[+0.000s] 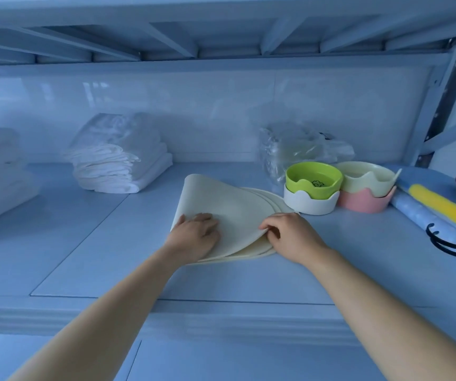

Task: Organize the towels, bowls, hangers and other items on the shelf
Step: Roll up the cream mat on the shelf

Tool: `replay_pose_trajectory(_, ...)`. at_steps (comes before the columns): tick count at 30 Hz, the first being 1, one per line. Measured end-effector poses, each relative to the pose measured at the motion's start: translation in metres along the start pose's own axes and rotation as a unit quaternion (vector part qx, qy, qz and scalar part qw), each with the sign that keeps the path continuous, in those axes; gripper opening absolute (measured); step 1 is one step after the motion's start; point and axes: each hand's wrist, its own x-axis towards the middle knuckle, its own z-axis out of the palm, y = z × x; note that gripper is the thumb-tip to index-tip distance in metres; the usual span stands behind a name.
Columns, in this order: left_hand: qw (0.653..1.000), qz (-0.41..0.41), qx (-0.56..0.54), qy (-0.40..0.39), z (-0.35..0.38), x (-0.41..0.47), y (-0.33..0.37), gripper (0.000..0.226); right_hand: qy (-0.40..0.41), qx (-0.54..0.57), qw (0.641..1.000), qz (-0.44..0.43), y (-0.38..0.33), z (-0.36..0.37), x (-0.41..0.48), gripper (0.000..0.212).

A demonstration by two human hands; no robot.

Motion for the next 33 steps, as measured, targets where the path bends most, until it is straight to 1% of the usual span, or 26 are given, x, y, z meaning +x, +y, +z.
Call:
replay_pose_trajectory(2, 0.999, 0.008, 0.053, -0.010, 0.003, 0.001, 0.003, 0.044, 0.000, 0.019, 1.000, -0.006, 0.000, 0.000, -0.001, 0.030)
replay_pose_trajectory(4, 0.998, 0.011, 0.061, 0.018, 0.005, 0.000, 0.004, 0.043, -0.002, 0.043, 0.999, -0.018, 0.001, -0.001, -0.003, 0.030)
replay_pose_trajectory(7, 0.993, 0.039, 0.010, 0.107, 0.005, -0.012, 0.008, 0.033, -0.003, 0.062, 0.997, -0.041, 0.002, -0.002, -0.006, 0.023)
replay_pose_trajectory(9, 0.981, 0.070, -0.024, 0.179, 0.002, -0.022, 0.014, 0.028, -0.006, 0.061, 0.997, -0.050, 0.001, -0.003, -0.006, 0.020)
replay_pose_trajectory(11, 0.966, 0.084, -0.039, 0.243, -0.003, -0.029, 0.017, 0.029, -0.002, 0.061, 0.997, -0.050, 0.000, -0.003, -0.005, 0.022)
replay_pose_trajectory(13, 0.959, 0.068, -0.079, 0.265, -0.009, -0.033, 0.016, 0.033, 0.003, 0.060, 0.997, -0.041, -0.001, -0.003, -0.006, 0.025)
replay_pose_trajectory(16, 0.952, 0.071, -0.135, 0.266, -0.013, -0.036, 0.015, 0.038, 0.002, 0.058, 0.998, -0.032, -0.002, -0.004, -0.006, 0.026)
replay_pose_trajectory(18, 0.950, 0.083, -0.129, 0.271, -0.015, -0.040, 0.015, 0.042, 0.006, 0.053, 0.998, -0.022, -0.003, -0.004, -0.006, 0.027)
replay_pose_trajectory(20, 0.953, 0.074, -0.120, 0.267, -0.014, -0.044, 0.013, 0.046, 0.027, 0.047, 0.999, -0.001, 0.000, -0.005, -0.005, 0.028)
replay_pose_trajectory(22, 0.961, 0.052, -0.118, 0.244, -0.011, -0.046, 0.010, 0.051, 0.050, 0.038, 0.998, 0.026, 0.004, -0.005, -0.004, 0.029)
replay_pose_trajectory(25, 0.977, 0.045, -0.113, 0.177, -0.006, -0.050, 0.009, 0.057, 0.067, 0.024, 0.996, 0.045, 0.010, -0.005, -0.002, 0.027)
replay_pose_trajectory(27, 0.983, 0.054, -0.089, 0.150, -0.004, -0.051, 0.011, 0.055, 0.089, 0.030, 0.994, 0.049, 0.011, -0.008, -0.001, 0.021)
replay_pose_trajectory(30, 0.983, 0.061, -0.057, 0.162, -0.002, -0.050, 0.013, 0.046, 0.130, 0.049, 0.989, 0.058, 0.011, -0.012, -0.003, 0.016)
replay_pose_trajectory(31, 0.983, 0.062, -0.047, 0.168, -0.002, -0.049, 0.014, 0.042, 0.124, 0.053, 0.989, 0.061, 0.011, -0.012, -0.005, 0.016)
replay_pose_trajectory(33, 0.984, 0.062, -0.033, 0.161, -0.003, -0.048, 0.014, 0.036, 0.070, 0.062, 0.994, 0.058, 0.014, -0.011, -0.007, 0.019)
